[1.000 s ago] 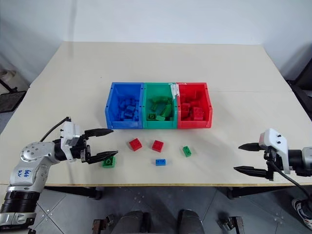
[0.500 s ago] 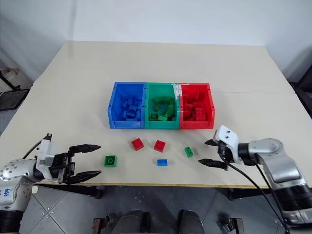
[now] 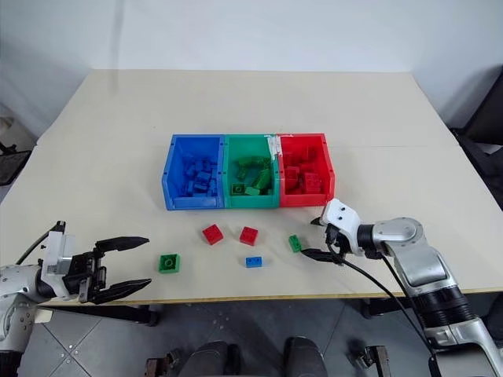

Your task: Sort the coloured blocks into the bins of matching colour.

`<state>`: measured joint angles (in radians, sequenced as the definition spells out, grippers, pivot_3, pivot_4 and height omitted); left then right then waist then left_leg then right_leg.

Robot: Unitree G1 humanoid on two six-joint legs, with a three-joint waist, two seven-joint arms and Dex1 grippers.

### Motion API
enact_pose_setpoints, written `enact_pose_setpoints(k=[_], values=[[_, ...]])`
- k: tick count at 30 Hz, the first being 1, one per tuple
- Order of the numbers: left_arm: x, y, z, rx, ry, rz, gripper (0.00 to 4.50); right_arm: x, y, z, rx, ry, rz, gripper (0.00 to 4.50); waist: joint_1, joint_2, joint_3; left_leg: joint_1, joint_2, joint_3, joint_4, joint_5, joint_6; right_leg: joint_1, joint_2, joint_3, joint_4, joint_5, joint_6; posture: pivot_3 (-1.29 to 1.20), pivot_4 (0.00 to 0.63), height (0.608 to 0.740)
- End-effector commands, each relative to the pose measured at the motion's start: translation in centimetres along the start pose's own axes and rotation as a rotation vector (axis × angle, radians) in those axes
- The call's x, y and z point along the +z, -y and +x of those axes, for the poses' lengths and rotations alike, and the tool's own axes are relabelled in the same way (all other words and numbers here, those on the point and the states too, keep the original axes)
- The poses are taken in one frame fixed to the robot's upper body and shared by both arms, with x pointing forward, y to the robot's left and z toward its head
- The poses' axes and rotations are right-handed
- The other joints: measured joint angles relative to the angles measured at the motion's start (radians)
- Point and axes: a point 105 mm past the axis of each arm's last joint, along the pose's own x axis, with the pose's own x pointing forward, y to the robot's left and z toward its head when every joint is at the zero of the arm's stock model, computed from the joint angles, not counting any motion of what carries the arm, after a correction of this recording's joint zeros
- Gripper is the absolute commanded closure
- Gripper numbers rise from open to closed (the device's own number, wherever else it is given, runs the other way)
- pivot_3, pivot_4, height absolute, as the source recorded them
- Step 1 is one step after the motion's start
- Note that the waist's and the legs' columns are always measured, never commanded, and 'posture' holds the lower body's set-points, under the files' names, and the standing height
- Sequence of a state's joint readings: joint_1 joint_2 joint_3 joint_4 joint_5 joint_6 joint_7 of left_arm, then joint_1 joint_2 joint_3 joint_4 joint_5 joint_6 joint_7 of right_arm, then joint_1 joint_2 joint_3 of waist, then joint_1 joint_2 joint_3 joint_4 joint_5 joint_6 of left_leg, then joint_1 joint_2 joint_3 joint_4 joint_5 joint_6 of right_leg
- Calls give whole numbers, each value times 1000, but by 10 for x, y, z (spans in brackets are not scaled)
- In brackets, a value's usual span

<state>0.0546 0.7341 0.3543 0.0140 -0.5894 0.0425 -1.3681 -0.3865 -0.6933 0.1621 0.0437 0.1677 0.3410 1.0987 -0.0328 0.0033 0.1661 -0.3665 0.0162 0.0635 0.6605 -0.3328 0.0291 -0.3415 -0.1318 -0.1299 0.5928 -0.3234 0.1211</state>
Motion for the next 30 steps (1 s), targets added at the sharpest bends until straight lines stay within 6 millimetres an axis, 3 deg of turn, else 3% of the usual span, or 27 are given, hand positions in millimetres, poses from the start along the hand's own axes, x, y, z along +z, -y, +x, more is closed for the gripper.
enact_pose_setpoints(k=[1,8,12,17,19,23,26,30], values=[[8,0,1,0,15,38,3,-5,-23,19,102,8,-20,0,0,0,0,0,0,0,0,0,0,0,0,0,0,0,0,0,150,740],[8,-3,4,6,19,43,3,-1,-24,26,102,61,-38,0,2,0,0,0,0,0,0,0,0,0,0,0,0,0,0,0,150,740],[9,-7,6,10,24,50,0,-9,-24,31,127,31,5,848,2,0,0,0,0,0,0,0,0,0,0,0,0,0,0,0,150,740],[9,-9,5,12,26,51,0,0,-18,27,108,72,-19,2454,3,0,0,0,0,0,0,0,0,0,0,0,1,0,0,0,150,740],[9,-9,3,13,28,50,0,16,-11,17,86,124,-33,2967,4,0,0,0,0,0,0,0,0,0,0,0,1,0,0,0,150,740],[11,-13,-1,34,54,54,0,67,5,-6,31,245,-78,2983,5,4,3,-2,-1,0,0,0,0,-1,-1,0,1,0,0,0,150,740],[14,-18,-2,77,78,74,0,99,16,-7,-13,331,-84,2983,5,5,3,-2,-1,0,1,0,0,-2,-1,0,1,0,0,0,150,740],[15,-33,-4,208,85,58,0,134,41,7,-91,413,-74,2983,2,4,2,-1,-1,-1,0,0,0,-2,-1,0,3,0,0,0,150,740]])
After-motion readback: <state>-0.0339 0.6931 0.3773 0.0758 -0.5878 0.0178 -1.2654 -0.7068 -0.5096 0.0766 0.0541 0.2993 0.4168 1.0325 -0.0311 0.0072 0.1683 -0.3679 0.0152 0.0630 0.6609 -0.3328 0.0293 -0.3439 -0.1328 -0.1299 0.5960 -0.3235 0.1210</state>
